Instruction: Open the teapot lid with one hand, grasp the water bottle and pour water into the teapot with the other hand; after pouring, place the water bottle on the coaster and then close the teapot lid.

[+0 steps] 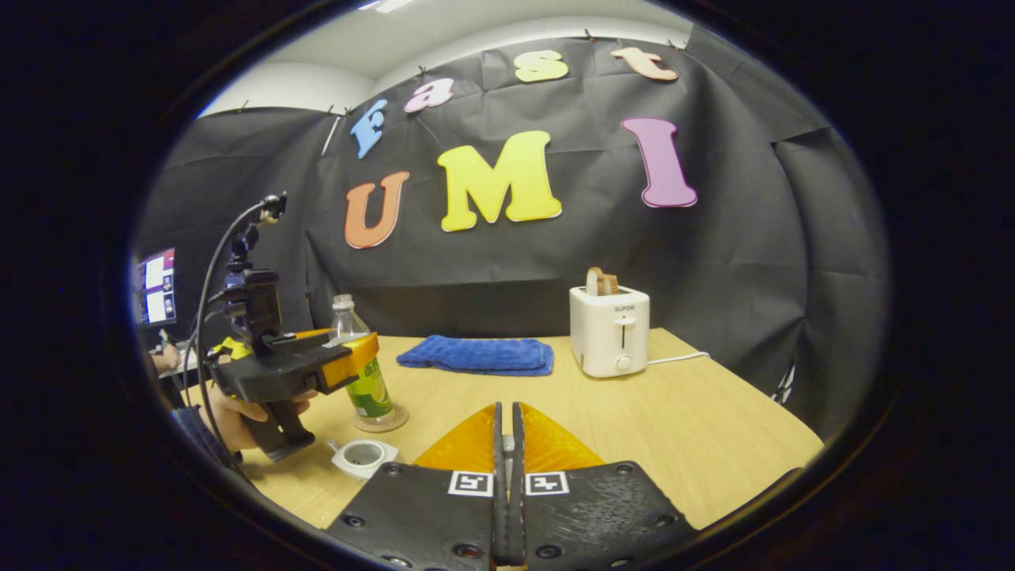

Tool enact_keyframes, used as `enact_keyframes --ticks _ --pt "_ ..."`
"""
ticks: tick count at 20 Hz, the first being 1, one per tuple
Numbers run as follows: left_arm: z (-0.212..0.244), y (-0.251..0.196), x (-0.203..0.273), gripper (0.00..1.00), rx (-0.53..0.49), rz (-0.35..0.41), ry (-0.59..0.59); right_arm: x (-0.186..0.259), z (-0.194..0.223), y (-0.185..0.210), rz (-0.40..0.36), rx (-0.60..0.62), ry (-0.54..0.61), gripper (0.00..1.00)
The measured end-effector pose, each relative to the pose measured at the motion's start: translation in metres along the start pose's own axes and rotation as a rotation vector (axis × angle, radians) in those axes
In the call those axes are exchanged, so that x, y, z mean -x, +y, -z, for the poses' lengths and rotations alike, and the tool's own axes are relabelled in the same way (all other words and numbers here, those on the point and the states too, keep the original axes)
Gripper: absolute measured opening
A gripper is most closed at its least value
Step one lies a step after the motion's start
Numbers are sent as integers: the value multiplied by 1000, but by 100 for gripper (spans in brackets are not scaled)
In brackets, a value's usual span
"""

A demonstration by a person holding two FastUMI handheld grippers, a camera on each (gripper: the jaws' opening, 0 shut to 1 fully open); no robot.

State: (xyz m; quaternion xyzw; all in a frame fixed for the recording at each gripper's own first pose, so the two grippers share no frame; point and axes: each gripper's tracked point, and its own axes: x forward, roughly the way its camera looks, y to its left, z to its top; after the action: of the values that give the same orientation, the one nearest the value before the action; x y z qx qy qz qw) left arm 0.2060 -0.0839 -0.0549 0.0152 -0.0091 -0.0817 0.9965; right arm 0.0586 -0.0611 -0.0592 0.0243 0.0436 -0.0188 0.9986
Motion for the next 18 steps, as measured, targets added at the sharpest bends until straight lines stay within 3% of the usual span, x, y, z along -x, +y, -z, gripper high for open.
enact_keyframes --ticks 7,18 --pt "-37 5 47 94 -15 23 -14 11 -1 27 -48 18 -3 0" --pt "-46 60 169 94 -27 -113 -20 8 -18 103 -216 0 -34 0"
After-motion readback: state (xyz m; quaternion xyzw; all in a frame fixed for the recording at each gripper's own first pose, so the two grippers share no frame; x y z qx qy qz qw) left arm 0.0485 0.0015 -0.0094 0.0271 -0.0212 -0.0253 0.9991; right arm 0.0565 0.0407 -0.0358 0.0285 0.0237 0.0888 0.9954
